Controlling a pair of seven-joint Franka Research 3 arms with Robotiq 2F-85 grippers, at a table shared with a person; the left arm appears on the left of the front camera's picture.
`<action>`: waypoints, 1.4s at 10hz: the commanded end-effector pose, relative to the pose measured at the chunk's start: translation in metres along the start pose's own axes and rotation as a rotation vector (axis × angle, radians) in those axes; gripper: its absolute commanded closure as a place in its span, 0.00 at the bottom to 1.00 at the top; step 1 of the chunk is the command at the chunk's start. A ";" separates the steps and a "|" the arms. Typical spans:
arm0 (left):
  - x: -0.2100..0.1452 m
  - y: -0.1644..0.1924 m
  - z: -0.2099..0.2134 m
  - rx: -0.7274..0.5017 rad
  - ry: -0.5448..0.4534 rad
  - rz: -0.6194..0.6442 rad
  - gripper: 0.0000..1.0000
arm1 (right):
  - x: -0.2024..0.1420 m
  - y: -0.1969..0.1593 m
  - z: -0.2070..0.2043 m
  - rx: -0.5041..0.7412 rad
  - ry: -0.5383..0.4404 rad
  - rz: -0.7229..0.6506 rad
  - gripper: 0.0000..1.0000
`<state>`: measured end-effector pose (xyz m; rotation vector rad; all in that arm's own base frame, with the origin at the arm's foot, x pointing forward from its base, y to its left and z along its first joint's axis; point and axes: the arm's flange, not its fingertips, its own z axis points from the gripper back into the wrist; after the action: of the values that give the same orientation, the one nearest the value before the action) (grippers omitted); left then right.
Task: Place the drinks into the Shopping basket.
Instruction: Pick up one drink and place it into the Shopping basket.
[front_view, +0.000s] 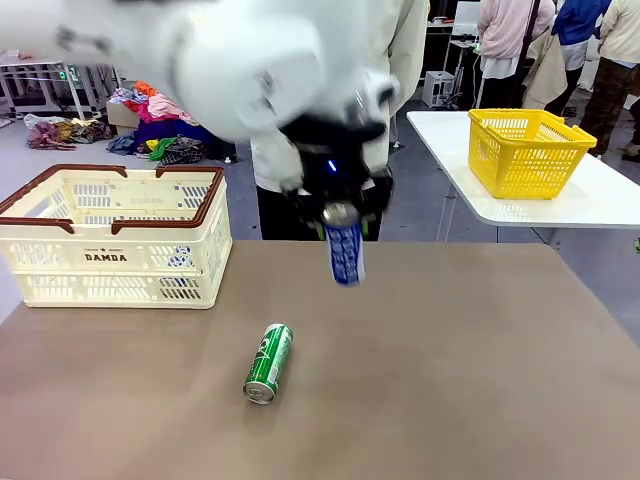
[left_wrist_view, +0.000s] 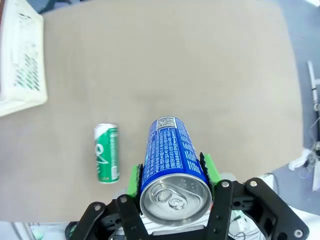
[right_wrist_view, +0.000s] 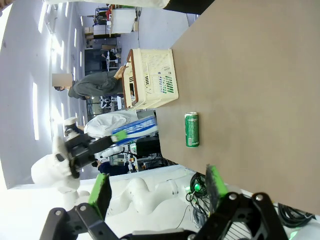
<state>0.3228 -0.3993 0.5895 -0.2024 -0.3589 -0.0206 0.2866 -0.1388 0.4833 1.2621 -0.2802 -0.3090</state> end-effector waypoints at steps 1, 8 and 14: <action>-0.022 0.031 0.015 -0.041 -0.023 -0.013 1.00 | 0.001 0.005 -0.001 0.024 -0.006 -0.018 0.00; -0.011 0.014 0.018 -0.005 -0.023 0.016 1.00 | 0.001 0.005 -0.001 0.024 -0.006 -0.018 0.00; 0.151 0.217 0.047 0.103 -0.299 0.204 1.00 | 0.001 0.005 -0.001 0.024 -0.006 -0.018 0.00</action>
<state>0.4527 -0.1855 0.6483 -0.1751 -0.5925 0.2225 0.2866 -0.1392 0.4830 1.2625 -0.2800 -0.3105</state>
